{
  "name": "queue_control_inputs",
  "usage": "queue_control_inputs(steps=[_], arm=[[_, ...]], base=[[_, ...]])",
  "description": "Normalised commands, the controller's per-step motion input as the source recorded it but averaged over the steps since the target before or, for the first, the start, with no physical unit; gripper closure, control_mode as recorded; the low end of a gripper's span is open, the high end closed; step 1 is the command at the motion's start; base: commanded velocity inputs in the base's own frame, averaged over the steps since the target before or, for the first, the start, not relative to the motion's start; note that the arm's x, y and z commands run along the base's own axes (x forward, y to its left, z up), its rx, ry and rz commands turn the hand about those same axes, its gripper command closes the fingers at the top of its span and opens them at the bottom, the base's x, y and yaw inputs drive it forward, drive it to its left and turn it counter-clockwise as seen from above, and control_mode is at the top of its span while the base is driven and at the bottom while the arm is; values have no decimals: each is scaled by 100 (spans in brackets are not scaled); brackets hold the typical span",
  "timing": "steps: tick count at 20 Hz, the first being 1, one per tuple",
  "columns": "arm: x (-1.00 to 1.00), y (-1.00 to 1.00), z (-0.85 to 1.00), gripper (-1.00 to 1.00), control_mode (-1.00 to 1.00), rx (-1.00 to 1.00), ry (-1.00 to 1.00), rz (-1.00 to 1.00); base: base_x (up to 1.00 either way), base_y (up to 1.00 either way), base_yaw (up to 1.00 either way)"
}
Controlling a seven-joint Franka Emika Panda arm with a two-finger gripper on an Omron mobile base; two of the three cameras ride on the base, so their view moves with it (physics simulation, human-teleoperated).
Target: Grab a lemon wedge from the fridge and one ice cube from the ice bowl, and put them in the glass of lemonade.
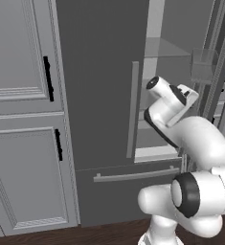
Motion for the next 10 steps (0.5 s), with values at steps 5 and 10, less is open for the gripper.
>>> queue_control_inputs(steps=[5,10], arm=[[4,-49,-8,-100,-100,-1,8,0],[-27,-83,0,-100,-100,0,2,0]], base=[[0,0,0],[0,0,0]])
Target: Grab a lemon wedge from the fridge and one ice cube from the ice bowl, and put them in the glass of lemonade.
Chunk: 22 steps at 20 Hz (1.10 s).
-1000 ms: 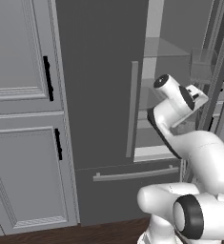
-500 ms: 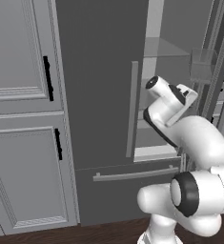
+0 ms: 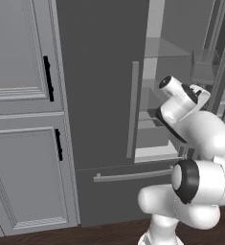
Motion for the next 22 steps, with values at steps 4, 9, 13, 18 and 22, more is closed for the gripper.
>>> queue_control_inputs(steps=[4,9,13,18,22], arm=[[-45,-91,0,-100,-100,1,1,0],[-53,-100,0,-100,-100,3,0,-1],[-19,-50,0,-100,-100,0,1,0],[2,62,4,-100,-100,0,1,2],[16,98,12,-100,-100,0,0,3]], base=[[0,0,0],[0,0,0],[0,0,0],[0,0,0],[0,0,0]])
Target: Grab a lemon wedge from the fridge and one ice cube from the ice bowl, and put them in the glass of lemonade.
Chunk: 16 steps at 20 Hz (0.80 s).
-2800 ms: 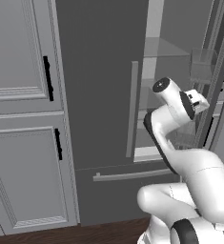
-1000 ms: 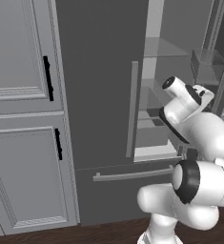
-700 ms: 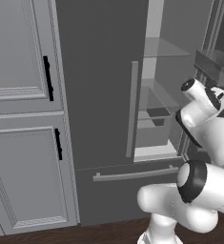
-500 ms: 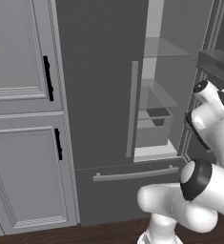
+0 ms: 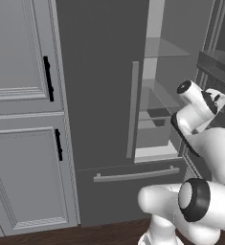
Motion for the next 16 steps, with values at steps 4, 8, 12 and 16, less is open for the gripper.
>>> queue_control_inputs(steps=[4,8,12,16], arm=[[16,100,0,-100,-100,3,-10,2],[15,87,0,-100,-100,20,-31,0],[19,79,-9,-100,-100,35,-40,1],[28,78,-29,-100,-100,46,-39,4]], base=[[0,0,0],[0,0,0],[0,0,0],[0,0,0]])
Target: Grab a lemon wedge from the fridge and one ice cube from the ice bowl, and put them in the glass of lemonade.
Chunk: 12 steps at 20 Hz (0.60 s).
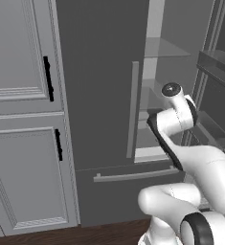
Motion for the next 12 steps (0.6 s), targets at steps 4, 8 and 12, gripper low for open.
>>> queue_control_inputs(steps=[4,8,12], arm=[[44,97,-34,-100,-100,45,-34,6],[39,95,-9,-100,-100,39,-25,8],[20,66,79,-100,-100,7,0,3]], base=[[0,0,0],[0,0,0],[0,0,0]])
